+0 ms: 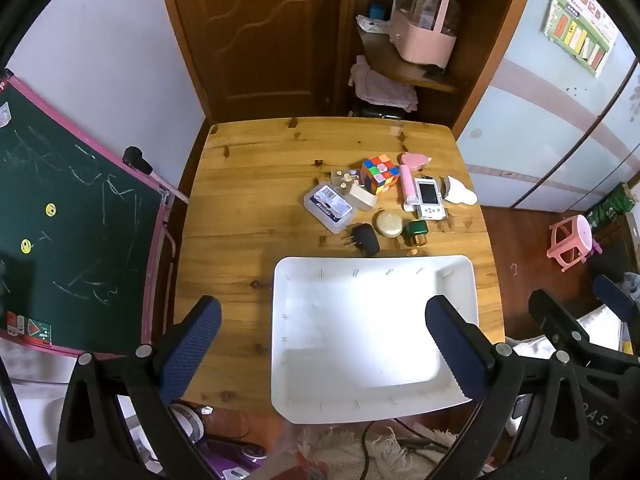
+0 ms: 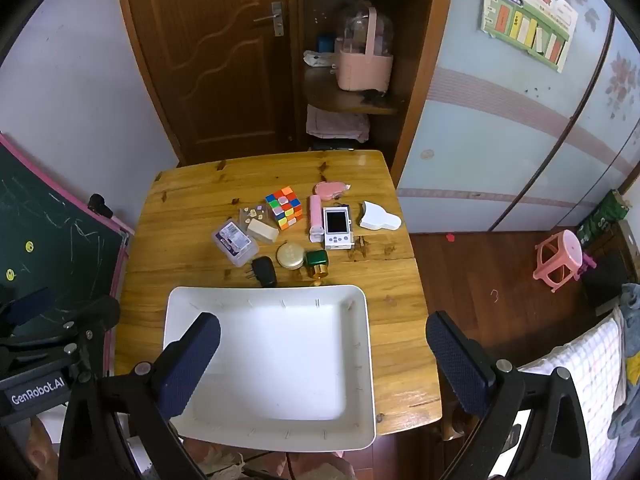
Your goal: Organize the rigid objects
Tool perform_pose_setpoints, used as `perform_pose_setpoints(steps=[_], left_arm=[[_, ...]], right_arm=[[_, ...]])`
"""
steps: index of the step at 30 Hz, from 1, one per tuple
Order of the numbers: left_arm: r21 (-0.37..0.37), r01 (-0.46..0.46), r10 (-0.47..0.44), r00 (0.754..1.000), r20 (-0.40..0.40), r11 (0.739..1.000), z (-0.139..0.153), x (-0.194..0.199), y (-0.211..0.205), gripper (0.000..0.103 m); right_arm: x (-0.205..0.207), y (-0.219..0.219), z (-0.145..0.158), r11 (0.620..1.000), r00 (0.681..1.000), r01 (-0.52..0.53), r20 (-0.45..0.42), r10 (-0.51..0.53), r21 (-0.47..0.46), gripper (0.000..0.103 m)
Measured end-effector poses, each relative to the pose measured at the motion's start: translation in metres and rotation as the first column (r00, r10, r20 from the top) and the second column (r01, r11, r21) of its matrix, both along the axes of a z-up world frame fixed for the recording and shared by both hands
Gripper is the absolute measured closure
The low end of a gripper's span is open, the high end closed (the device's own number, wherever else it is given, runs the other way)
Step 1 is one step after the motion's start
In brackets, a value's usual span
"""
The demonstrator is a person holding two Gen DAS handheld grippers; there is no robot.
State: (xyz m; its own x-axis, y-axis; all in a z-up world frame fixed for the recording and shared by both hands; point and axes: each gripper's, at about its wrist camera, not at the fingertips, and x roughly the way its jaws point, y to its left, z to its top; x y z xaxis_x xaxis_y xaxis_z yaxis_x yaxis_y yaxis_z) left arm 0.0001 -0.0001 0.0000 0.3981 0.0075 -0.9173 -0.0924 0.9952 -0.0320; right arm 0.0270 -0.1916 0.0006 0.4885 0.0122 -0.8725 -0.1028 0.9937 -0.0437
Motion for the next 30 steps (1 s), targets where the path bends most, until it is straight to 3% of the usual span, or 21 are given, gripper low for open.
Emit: perform_pose_setpoints(steps=[30], left_arm=[[0.002,-0.001,0.001,1.000,0.001,1.000,0.0002,-0.0002,-0.0002,0.001]], right_arm=[[0.0060,-0.0003,0.0012,1.000,1.000,0.000,-0.004,0.000,0.014,0.000]])
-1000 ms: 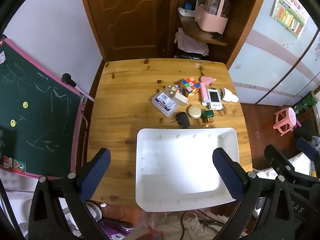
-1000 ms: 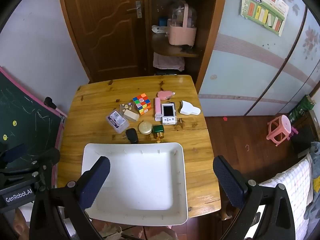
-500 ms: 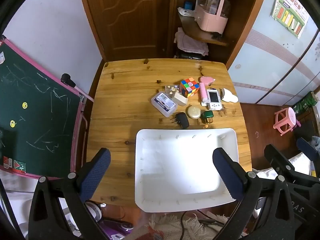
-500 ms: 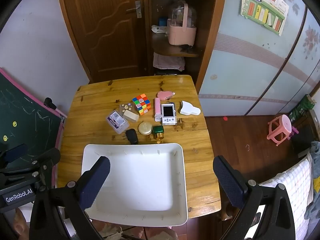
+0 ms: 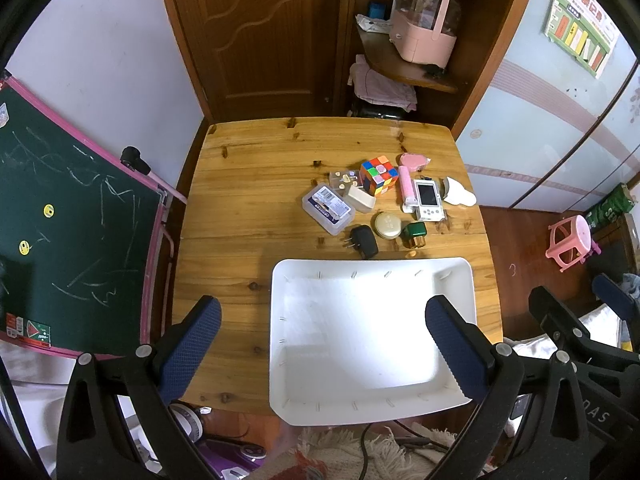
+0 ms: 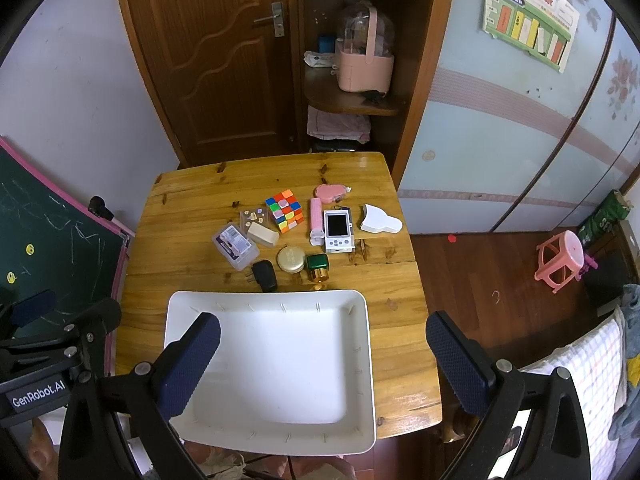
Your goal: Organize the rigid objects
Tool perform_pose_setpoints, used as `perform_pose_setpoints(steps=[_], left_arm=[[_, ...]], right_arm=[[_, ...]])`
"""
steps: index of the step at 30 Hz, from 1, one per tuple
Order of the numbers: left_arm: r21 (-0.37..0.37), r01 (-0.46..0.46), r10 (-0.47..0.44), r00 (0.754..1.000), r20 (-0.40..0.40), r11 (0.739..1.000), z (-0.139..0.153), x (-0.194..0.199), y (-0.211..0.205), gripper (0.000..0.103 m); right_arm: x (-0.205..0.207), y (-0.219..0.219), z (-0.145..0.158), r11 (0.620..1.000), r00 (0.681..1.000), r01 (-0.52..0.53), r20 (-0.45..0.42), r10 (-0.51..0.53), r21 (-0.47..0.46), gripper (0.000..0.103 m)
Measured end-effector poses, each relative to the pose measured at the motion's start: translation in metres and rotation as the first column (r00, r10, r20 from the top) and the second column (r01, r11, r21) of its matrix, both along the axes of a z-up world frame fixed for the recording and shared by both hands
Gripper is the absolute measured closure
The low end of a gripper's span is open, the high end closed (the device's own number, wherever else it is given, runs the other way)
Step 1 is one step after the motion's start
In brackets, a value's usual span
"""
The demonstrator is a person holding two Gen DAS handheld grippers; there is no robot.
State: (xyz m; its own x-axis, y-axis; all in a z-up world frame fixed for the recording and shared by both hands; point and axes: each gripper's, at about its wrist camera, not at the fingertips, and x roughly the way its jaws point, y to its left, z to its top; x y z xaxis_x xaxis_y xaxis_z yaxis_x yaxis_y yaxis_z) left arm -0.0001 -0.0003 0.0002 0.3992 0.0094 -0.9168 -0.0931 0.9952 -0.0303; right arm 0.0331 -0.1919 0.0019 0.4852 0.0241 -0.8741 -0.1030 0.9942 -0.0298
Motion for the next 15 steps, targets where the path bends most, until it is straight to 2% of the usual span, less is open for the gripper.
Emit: perform_pose_setpoints(steps=[15], left_arm=[[0.000,0.000,0.000,1.000,-0.002,1.000,-0.0001,0.0001,0.0000,0.002]], right_arm=[[0.0007,-0.0013,-0.0025,1.000,1.000,0.000,-0.001,0.000,0.000,0.000]])
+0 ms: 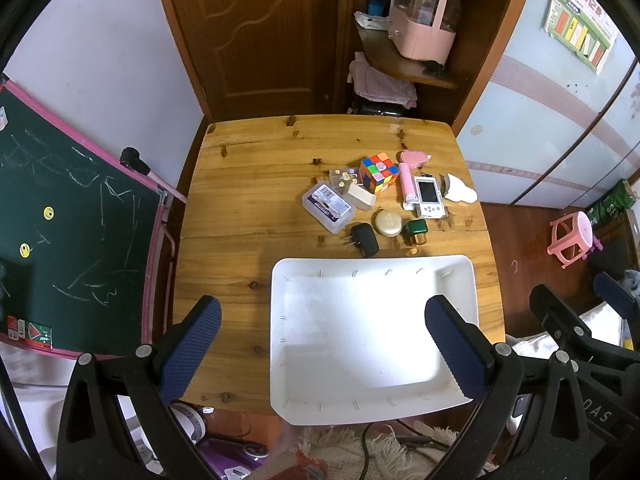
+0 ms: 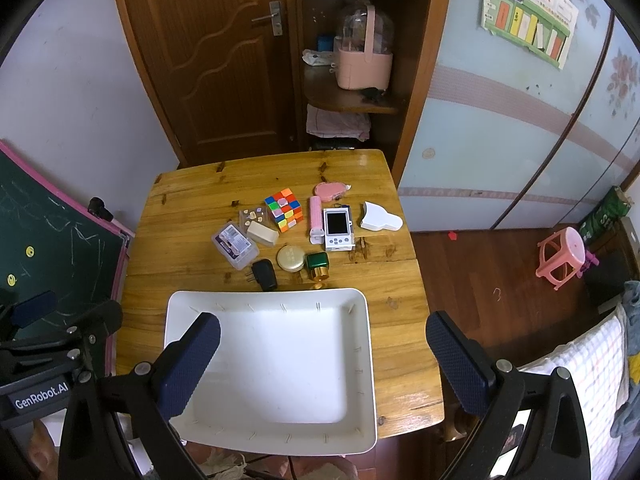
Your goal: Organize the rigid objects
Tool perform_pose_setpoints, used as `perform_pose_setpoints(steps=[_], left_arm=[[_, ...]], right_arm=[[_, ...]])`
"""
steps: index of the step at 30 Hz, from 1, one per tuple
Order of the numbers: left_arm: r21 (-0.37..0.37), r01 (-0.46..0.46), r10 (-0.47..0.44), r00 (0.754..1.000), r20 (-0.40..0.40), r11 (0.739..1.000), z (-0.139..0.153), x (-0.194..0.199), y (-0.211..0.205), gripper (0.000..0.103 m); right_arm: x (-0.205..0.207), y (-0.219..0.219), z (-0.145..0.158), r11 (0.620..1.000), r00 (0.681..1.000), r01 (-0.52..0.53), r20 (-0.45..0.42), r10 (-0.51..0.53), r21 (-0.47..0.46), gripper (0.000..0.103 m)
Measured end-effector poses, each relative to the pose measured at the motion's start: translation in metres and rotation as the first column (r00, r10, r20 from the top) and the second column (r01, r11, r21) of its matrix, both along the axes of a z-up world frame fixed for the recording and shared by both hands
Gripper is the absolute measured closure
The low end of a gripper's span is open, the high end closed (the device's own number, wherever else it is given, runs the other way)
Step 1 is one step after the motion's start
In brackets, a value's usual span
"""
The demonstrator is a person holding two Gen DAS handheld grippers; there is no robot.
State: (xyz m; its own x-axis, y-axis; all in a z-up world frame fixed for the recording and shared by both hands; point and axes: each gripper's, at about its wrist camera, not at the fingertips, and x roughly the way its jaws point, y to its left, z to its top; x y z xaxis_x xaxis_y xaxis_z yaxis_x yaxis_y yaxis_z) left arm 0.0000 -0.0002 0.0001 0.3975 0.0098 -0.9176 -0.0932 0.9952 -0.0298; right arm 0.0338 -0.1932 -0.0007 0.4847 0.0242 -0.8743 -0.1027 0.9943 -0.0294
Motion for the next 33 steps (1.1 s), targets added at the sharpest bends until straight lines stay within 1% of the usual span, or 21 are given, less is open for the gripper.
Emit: perform_pose_setpoints(steps=[33], left_arm=[[0.004,0.001,-0.001,1.000,-0.004,1.000,0.0001,0.0001,-0.0004,0.002]], right_arm=[[-0.0025,0.0054,-0.0030,1.000,1.000,0.001,-0.005,-0.001,0.006,0.000]])
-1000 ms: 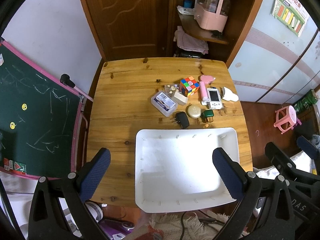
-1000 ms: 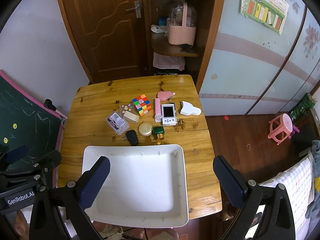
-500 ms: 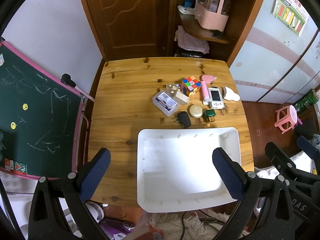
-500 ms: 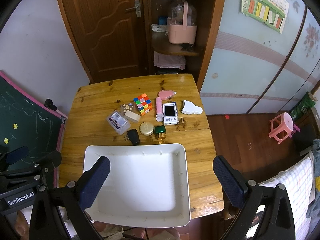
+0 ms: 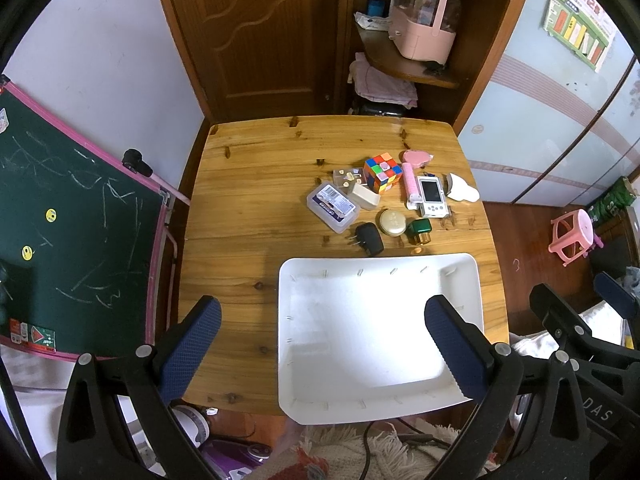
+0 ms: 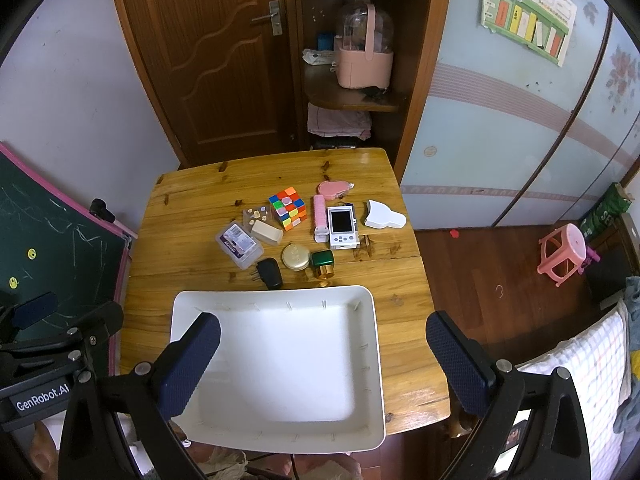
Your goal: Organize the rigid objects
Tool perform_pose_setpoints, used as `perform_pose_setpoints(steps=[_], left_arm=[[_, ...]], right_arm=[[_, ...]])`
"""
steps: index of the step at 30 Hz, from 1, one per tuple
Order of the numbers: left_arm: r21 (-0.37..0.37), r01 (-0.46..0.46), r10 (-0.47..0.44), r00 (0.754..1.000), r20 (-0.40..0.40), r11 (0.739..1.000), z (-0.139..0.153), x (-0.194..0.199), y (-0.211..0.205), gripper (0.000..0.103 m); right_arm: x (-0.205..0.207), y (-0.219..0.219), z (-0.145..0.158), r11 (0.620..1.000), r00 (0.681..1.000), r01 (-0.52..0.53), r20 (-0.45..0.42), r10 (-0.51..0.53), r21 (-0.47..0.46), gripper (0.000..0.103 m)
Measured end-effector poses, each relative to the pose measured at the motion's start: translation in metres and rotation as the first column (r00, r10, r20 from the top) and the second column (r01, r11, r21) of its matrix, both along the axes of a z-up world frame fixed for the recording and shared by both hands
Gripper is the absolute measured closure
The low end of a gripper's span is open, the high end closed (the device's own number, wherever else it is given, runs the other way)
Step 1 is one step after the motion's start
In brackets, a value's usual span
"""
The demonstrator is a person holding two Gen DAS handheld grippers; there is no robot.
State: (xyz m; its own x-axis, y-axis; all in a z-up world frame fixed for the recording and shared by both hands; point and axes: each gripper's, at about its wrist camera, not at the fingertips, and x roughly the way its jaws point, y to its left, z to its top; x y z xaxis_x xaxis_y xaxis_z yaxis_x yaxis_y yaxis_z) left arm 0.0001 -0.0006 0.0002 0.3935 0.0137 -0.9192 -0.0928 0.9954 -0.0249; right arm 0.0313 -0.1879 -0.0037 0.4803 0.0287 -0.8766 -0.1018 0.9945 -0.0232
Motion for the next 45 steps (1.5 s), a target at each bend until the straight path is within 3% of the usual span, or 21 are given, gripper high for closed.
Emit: perform_pose_setpoints(steps=[28,45], left_arm=[[-0.007,0.008,-0.008,1.000,0.000,1.000,0.004,0.001,-0.003,0.002],[-0.024,0.054,-0.054,0.998,0.014,0.998,-0.001,0.008,0.019,0.002]], right_arm=[[-0.015,0.009,0.004,1.000,1.000,0.025,0.003,-0.025,-0.002,0.000],[-0.013,0.029,0.008,0.997,0.997,0.070,0.019,-0.070,-0.015,0.000]])
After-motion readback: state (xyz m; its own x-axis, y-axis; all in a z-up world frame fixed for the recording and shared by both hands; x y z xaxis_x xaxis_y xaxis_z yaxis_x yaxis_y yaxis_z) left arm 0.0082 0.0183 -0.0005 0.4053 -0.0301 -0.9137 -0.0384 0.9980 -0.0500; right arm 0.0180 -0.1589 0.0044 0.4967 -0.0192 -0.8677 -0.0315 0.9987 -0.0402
